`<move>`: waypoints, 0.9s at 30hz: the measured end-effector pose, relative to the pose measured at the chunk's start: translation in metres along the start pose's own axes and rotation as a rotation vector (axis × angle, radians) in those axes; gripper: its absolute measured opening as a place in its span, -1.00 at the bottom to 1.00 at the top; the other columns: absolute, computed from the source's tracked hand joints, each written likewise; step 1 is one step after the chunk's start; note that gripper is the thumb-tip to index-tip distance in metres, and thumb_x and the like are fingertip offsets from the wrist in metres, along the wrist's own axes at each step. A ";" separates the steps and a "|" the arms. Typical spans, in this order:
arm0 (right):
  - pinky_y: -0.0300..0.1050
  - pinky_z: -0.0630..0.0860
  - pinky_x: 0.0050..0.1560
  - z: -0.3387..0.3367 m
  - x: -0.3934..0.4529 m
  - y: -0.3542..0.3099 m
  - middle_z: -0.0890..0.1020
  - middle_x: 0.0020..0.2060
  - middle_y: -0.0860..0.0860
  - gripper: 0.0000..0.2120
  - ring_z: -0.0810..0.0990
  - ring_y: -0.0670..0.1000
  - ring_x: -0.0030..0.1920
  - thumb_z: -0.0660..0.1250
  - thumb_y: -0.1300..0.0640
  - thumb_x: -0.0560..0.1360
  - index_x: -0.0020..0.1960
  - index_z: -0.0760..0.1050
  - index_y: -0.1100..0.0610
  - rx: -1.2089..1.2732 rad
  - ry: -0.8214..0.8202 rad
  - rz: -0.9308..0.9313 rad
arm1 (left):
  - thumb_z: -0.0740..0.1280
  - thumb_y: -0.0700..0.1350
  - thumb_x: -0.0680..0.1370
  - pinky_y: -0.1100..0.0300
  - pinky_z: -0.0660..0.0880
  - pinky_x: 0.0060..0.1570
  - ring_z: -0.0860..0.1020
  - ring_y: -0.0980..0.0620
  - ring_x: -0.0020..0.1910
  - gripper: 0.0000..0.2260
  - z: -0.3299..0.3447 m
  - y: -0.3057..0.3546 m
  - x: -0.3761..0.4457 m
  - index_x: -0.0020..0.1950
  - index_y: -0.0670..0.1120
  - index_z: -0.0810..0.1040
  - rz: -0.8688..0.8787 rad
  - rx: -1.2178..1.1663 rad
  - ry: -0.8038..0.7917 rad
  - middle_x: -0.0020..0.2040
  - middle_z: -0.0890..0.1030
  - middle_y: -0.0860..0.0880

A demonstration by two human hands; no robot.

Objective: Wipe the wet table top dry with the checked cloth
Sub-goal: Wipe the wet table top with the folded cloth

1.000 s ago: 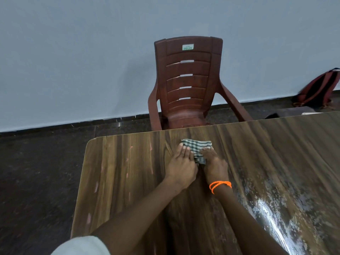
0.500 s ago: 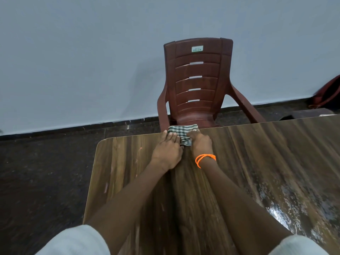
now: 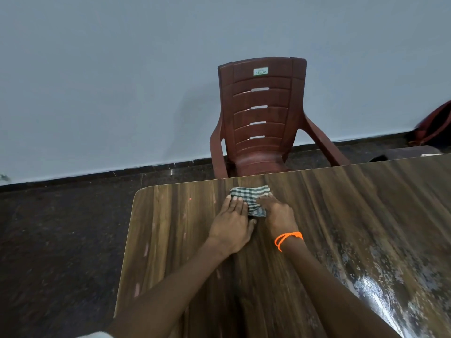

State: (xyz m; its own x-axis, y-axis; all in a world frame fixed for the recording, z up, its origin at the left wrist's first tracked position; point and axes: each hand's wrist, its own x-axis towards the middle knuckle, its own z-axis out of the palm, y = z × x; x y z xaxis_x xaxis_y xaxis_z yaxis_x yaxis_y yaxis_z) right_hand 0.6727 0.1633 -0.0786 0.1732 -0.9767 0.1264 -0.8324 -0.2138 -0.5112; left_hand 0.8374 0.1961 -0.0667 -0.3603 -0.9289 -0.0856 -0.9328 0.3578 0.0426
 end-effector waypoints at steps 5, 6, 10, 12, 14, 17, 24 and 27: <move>0.01 0.54 -0.08 -0.001 0.031 -0.018 0.63 0.06 0.09 -0.69 0.62 0.21 -0.04 0.27 0.33 0.43 0.07 0.61 0.06 -0.012 0.051 0.115 | -0.09 0.16 0.67 -0.06 -0.15 0.54 0.04 -0.13 0.58 -0.38 -0.004 -0.019 0.030 0.58 -0.24 0.10 -0.018 0.037 -0.031 0.58 0.14 -0.22; 0.01 0.54 -0.09 0.002 0.039 -0.024 0.63 0.04 0.10 -0.69 0.61 0.22 -0.06 0.25 0.33 0.43 0.05 0.61 0.05 -0.018 0.041 0.125 | -0.09 0.17 0.67 -0.06 -0.15 0.54 0.03 -0.13 0.58 -0.38 -0.004 -0.028 0.033 0.58 -0.24 0.10 -0.023 0.047 -0.025 0.58 0.13 -0.22; 0.02 0.55 -0.03 0.020 0.062 -0.043 0.64 0.05 0.12 -0.63 0.61 0.23 -0.02 0.23 0.30 0.40 0.09 0.60 0.00 -0.003 -0.025 0.091 | -0.10 0.19 0.66 -0.06 -0.11 0.54 0.01 -0.13 0.58 -0.36 -0.001 -0.063 0.029 0.58 -0.23 0.08 -0.046 0.027 -0.026 0.59 0.11 -0.20; 0.04 0.56 -0.03 0.030 0.064 -0.053 0.63 0.07 0.12 -0.62 0.61 0.23 0.00 0.21 0.30 0.41 0.11 0.59 -0.01 0.002 -0.053 0.071 | -0.16 0.25 0.63 -0.09 -0.04 0.53 -0.03 -0.11 0.59 -0.31 0.005 -0.079 0.019 0.59 -0.20 0.05 -0.082 -0.014 -0.045 0.60 0.08 -0.17; 0.05 0.56 -0.04 0.037 0.058 -0.062 0.61 0.08 0.12 -0.63 0.61 0.22 -0.01 0.20 0.29 0.43 0.13 0.58 0.00 0.019 -0.070 0.056 | -0.24 0.30 0.58 -0.11 0.03 0.52 -0.05 -0.11 0.59 -0.25 0.009 -0.089 0.006 0.60 -0.17 0.04 -0.117 -0.044 -0.056 0.61 0.07 -0.15; 0.05 0.56 -0.04 0.041 0.038 -0.073 0.59 0.10 0.12 -0.72 0.60 0.20 0.02 0.19 0.30 0.45 0.06 0.55 0.06 0.022 -0.090 0.021 | -0.21 0.30 0.58 -0.10 -0.02 0.53 -0.01 -0.11 0.59 -0.25 0.009 -0.088 -0.018 0.59 -0.19 0.07 -0.099 -0.026 -0.056 0.60 0.10 -0.17; 0.02 0.52 0.15 0.016 -0.005 -0.054 0.59 0.21 0.04 -0.62 0.49 0.07 0.28 0.25 0.36 0.44 0.17 0.58 0.06 -0.003 -0.076 -0.090 | -0.12 0.30 0.61 -0.06 -0.14 0.54 0.02 -0.11 0.58 -0.27 -0.004 -0.046 -0.047 0.58 -0.21 0.09 -0.028 -0.013 -0.054 0.59 0.12 -0.20; -0.06 0.51 0.13 0.010 -0.003 -0.052 0.61 0.17 0.05 -0.61 0.55 0.07 0.20 0.27 0.37 0.39 0.14 0.60 0.09 -0.004 -0.050 -0.069 | -0.14 0.29 0.62 -0.05 -0.11 0.54 0.06 -0.11 0.58 -0.28 -0.006 -0.033 -0.040 0.57 -0.23 0.13 -0.034 0.011 -0.047 0.57 0.17 -0.22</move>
State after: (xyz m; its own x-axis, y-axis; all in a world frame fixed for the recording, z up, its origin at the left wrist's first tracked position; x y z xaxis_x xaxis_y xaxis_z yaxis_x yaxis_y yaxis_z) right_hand 0.7201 0.1773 -0.0607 0.2561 -0.9593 0.1189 -0.8195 -0.2807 -0.4997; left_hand 0.8827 0.2211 -0.0582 -0.3282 -0.9351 -0.1334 -0.9444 0.3275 0.0276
